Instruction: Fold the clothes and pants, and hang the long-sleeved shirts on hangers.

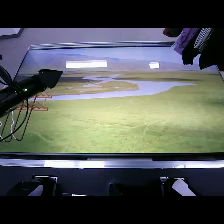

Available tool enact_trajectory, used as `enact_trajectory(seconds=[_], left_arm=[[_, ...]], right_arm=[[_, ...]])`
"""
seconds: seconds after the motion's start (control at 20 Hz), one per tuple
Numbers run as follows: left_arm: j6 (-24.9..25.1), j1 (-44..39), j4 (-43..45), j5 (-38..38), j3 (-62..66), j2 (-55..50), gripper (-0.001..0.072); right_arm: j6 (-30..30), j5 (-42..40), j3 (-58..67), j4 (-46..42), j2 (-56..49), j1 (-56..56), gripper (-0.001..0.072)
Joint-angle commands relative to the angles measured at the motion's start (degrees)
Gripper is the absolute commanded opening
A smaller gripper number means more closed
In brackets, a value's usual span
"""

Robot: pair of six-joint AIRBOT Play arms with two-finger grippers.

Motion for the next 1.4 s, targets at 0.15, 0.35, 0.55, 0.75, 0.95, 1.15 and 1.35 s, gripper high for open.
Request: enact_trajectory(seconds=[0.15, 0.35, 0.55, 0.75, 0.95, 1.15, 1.35], left_arm=[[-0.63, -0.02, 0.04, 0.04, 0.02, -0.04, 0.0619], [-0.63, -0.02, 0.04, 0.04, 0.02, -0.07, 0.0618], [-0.61, -0.02, 0.04, 0.04, 0.02, -0.07, 0.0619], [-0.61, -0.02, 0.04, 0.04, 0.02, -0.07, 0.0619], [-0.61, -0.02, 0.04, 0.07, 0.02, -0.04, 0.0619], [-0.61, 0.11, 0.04, 0.76, 0.04, 0.17, 0.0619], [-0.59, 0.11, 0.04, 0.72, 0.04, 0.81, 0.0619]], right_arm=[[-1.77, 3.21, 0.0, 10.38, -0.17, -6.29, 0.0026], [-2.1, 4.79, 0.0, 11.87, -0.11, -6.29, 0.0028], [-2.1, 4.61, 0.0, 12.33, 0.96, -6.29, 0.0029], [-2.1, 4.11, 0.0, 12.26, 1.55, -6.29, 0.0029], [-2.08, 4.07, 0.0, 11.91, 2.69, -6.29, 0.0372], [-2.08, 2.03, 0.0, 10.38, 6.34, -6.29, 0.0503], [-1.84, -5.07, 0.0, 7.06, 13.27, -6.29, 0.0502]])
